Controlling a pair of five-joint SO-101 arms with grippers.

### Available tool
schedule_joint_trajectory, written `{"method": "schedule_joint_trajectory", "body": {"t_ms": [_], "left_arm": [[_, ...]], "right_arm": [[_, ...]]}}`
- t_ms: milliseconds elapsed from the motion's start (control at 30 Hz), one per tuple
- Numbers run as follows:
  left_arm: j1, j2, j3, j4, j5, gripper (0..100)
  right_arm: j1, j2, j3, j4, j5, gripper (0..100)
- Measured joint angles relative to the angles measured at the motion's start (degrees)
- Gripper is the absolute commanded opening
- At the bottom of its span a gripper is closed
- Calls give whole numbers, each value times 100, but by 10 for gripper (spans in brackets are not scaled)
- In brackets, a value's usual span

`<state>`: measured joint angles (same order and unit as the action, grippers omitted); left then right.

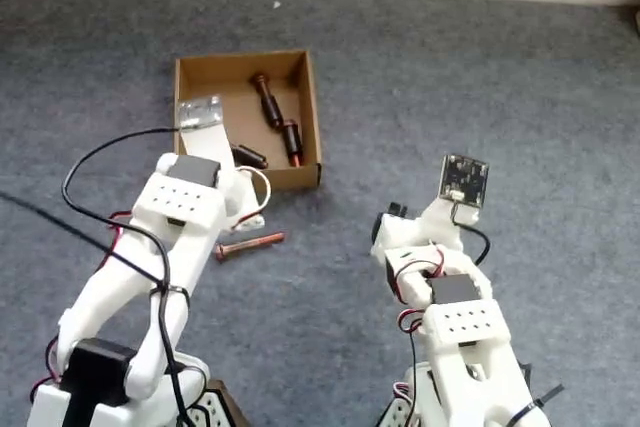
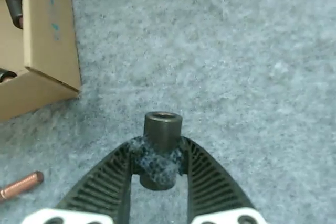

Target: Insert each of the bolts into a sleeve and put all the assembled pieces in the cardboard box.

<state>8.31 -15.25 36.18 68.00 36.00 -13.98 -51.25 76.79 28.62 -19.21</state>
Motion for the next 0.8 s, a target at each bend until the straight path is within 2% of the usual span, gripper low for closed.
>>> {"method": "schedule_joint_trajectory", "body": {"t_ms": [67, 167, 300, 500, 667, 800], "left_arm": [[97, 18, 0, 0, 703, 165], [211, 44, 0, 0, 1785, 325], [554, 88, 0, 299, 2259, 492], [686, 105, 44, 527, 2620, 470], [695, 105, 536, -97, 2620, 464], [413, 105, 985, -738, 2620, 464]], "right_arm": [[0, 0, 0, 0, 0, 5], [0, 0, 0, 0, 0, 5], [0, 0, 0, 0, 0, 5], [0, 0, 0, 0, 0, 5], [0, 0, 0, 0, 0, 5], [0, 0, 0, 0, 0, 5]]}}
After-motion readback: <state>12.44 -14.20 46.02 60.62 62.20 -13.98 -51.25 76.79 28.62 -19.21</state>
